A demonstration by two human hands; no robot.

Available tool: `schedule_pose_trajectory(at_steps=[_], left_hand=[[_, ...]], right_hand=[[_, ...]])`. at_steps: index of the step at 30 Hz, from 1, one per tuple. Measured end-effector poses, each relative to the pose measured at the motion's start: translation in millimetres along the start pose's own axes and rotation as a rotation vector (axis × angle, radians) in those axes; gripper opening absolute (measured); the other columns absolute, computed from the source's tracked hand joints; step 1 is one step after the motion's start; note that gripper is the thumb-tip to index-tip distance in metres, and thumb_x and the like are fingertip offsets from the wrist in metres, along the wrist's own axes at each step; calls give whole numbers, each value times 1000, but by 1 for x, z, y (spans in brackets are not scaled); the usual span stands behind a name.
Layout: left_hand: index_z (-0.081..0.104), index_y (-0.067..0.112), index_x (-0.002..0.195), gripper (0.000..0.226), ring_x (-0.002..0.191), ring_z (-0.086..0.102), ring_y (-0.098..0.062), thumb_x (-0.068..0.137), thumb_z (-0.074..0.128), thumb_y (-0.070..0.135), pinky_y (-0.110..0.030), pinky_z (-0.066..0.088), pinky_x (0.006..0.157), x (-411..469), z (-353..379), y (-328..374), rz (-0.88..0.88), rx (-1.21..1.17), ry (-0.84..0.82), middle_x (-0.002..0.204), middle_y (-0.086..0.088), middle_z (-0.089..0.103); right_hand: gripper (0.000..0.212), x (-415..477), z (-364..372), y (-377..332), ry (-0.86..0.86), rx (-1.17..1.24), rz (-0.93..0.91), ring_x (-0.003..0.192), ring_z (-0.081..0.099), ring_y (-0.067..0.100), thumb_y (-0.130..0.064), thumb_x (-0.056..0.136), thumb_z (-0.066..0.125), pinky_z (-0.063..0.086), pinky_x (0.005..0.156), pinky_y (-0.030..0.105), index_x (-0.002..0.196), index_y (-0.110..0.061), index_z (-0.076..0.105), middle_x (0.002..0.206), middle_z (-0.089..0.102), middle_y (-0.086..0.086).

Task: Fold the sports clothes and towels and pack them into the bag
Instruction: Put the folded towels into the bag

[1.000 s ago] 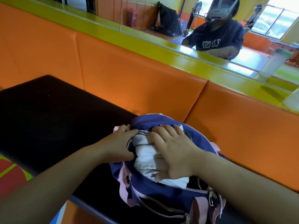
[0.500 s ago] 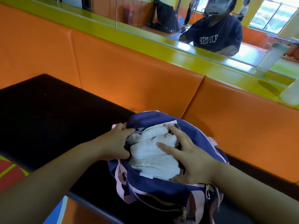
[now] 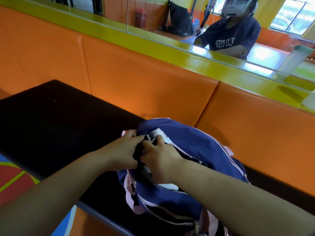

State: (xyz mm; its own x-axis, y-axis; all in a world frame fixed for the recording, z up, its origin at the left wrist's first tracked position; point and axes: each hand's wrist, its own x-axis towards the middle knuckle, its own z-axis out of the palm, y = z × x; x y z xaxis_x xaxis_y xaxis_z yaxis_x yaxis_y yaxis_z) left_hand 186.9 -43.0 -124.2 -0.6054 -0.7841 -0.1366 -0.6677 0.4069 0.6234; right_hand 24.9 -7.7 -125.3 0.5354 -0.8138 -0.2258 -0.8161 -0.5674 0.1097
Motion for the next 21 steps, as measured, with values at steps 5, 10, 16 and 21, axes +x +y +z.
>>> schedule_pose_trajectory(at_steps=[5, 10, 16, 21], left_hand=[[43, 33, 138, 74, 101, 41, -4, 72, 67, 10, 1, 31, 76, -4, -1, -13, 3, -94, 36, 108, 12, 32], [45, 30, 137, 70, 100, 43, 0, 74, 67, 10, 4, 30, 76, -3, 0, -11, 18, -83, 86, 110, 15, 35], [55, 36, 111, 50, 95, 45, 17, 71, 67, 9, 1, 36, 73, -8, 1, -7, 60, -127, 136, 101, 28, 37], [51, 43, 107, 54, 92, 47, 14, 71, 68, 5, 0, 36, 72, -8, 0, -14, 58, -129, 175, 103, 25, 41]], right_hand=[[77, -33, 27, 32, 288, 425, -38, 138, 26, 27, -47, 70, 76, 34, 108, 33, 136, -29, 40, 152, 21, -1], [82, -61, 34, 44, 220, 482, 118, 142, 7, 18, -60, 73, 69, 23, 112, 47, 141, -55, 23, 154, -1, -17], [94, -34, 26, 22, 227, 569, 170, 127, 43, 22, -59, 69, 73, 44, 88, 26, 143, -52, 16, 150, 7, -7], [70, -22, 20, 9, 154, 265, 79, 84, 59, 31, -51, 78, 61, 40, 66, 28, 141, -41, 32, 150, 20, 7]])
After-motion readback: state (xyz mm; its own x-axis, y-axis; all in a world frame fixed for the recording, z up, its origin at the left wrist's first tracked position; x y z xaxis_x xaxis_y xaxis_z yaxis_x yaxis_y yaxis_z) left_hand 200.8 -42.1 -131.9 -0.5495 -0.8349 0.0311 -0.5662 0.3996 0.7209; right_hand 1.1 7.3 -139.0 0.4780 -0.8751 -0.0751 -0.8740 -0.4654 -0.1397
